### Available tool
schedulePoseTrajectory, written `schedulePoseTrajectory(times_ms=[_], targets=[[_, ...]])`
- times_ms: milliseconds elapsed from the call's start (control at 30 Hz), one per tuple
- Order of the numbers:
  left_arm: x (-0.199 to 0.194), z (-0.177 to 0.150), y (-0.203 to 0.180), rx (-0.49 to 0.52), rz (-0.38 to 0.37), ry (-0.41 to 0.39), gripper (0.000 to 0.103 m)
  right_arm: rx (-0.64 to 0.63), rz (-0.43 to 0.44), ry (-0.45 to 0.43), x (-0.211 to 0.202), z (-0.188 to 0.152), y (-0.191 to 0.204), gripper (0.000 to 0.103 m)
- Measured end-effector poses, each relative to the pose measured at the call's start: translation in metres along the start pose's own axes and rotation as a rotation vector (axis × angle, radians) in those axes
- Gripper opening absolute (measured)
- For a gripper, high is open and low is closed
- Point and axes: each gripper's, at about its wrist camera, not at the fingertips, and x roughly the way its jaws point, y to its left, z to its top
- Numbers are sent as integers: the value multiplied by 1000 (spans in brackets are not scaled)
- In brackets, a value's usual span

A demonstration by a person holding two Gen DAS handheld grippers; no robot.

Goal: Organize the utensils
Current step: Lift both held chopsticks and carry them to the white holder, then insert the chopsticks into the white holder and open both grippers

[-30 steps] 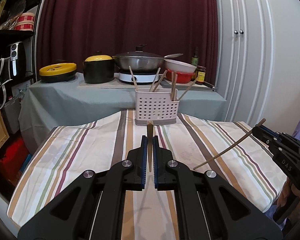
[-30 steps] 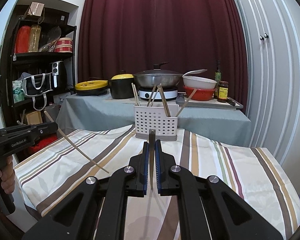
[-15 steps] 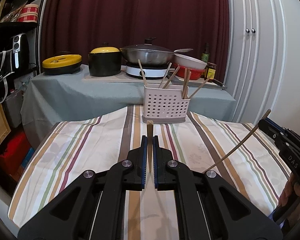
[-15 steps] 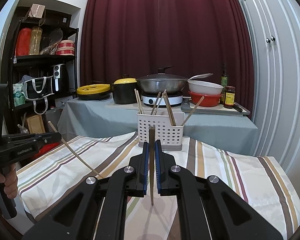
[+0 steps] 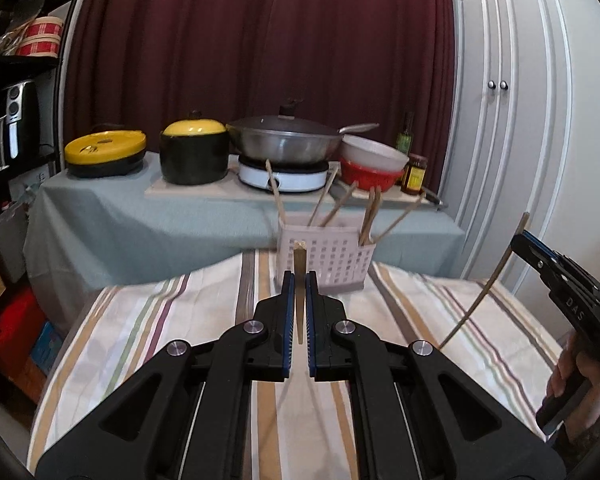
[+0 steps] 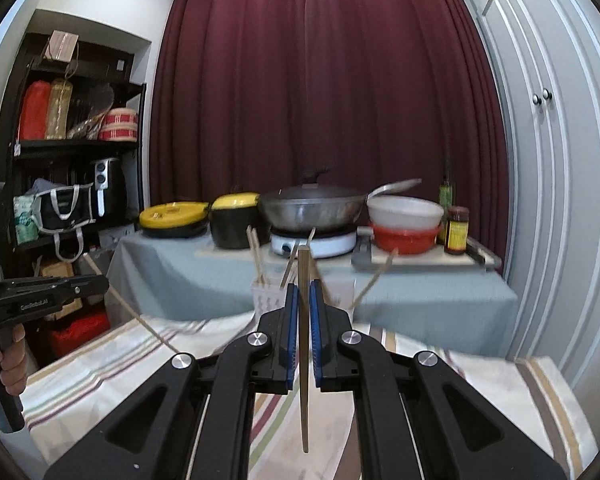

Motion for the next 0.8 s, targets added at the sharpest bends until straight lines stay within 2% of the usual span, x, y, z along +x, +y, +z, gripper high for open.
schedulePoseTrajectory(times_ms=[433,633,800], targets=[[64,99,7,40,3,-97,6,-29,-13,-148,80,76,-28,7],[99,129,-2,91,9,-108,6,-38,-17,-180,121,93,-37,7],[128,137,-10,136,-1,-87,6,-34,-15,-173,153,93,-45,7]])
